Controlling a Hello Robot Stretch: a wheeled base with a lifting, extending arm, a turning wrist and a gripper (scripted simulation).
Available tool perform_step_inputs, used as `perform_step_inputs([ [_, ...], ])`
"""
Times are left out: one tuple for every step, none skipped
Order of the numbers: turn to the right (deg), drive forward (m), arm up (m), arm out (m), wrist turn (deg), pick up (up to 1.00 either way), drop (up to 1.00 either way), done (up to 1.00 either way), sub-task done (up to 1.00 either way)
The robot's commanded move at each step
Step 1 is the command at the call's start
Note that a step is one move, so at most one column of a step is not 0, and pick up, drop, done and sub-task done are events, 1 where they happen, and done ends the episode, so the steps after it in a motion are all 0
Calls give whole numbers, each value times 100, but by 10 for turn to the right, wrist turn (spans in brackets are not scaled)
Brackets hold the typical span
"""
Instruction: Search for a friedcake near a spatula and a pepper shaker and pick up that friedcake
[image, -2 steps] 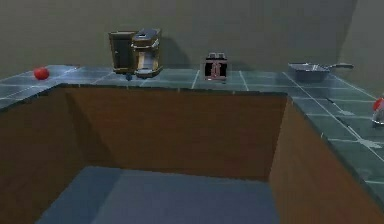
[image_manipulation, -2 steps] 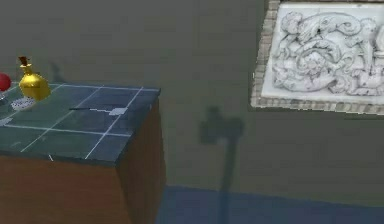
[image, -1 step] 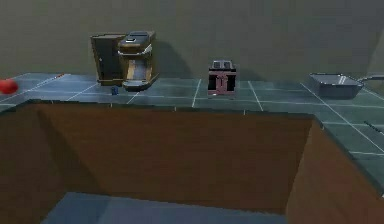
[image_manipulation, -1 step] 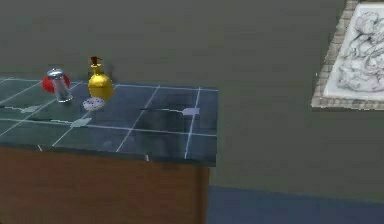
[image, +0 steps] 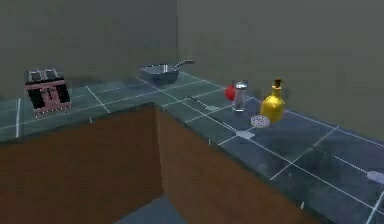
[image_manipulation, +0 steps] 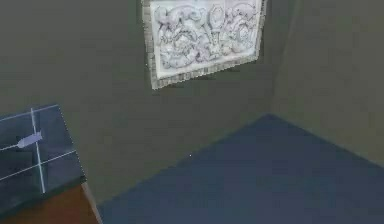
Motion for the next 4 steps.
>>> perform_step_inputs([
  [-450,0,0,0,0,0,0,0,0],
  [-210,0,0,0,0,0,0,0,0],
  [-30,0,0,0,0,0,0,0,0],
  [450,0,0,0,0,0,0,0,0],
])
